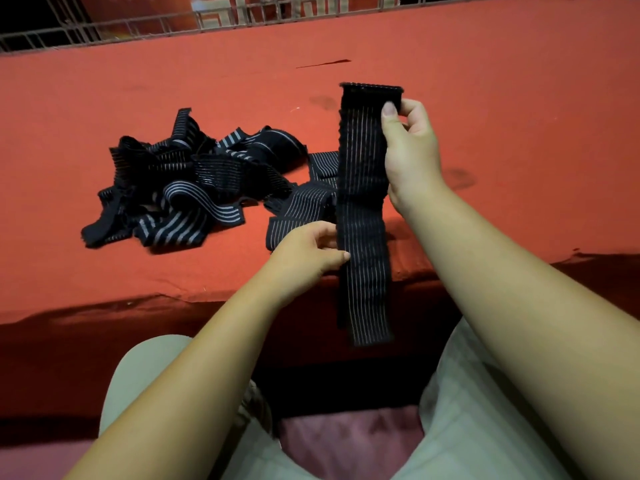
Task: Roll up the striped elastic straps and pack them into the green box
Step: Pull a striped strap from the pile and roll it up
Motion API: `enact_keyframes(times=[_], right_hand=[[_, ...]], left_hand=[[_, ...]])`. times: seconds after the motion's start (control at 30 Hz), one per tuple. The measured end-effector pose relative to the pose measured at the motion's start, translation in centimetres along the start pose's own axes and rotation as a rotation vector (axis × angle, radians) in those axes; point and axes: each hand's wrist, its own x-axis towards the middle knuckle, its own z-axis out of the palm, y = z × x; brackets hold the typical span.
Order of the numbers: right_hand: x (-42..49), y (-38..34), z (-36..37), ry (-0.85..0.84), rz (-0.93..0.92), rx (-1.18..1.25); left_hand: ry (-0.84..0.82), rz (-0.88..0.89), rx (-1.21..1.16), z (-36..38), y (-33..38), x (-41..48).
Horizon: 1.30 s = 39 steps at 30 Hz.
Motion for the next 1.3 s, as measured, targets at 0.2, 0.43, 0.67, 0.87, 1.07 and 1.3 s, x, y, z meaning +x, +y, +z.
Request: enact_keyframes(times=[0.2,0.43,0.67,0.87,1.07,1.3], right_hand=[[0.1,0.7,0.0,-0.013,0.011,0.011],[0.5,0.6,-0.5,-0.034,-0.002,-0.033],[0.6,0.6,-0.6,-0.049,0.006,-0.097],[0.5,0.3,-0.7,-0.086,0.012,-0.091],[1.0,-0.3,-0.7,-0.14,0.033,-0.066],[2.6,1.5,-1.7,-0.273,0.082,-0.096]], left_hand=[[0.18,-0.021,0.251,1.3,-1.1,-0.4],[0.134,-0.01,0.311,0.8,-1.1,-0.6],[0.134,0.03,0.359,-0.3,-0.1,-0.1],[0.197,0.054,0.202,-2.1,3.4,1.6],[0.332,0.214,0.126,-4.4,7.4,5.8],[0.267,0.354,-0.079,-3.6,7.8,10.1]])
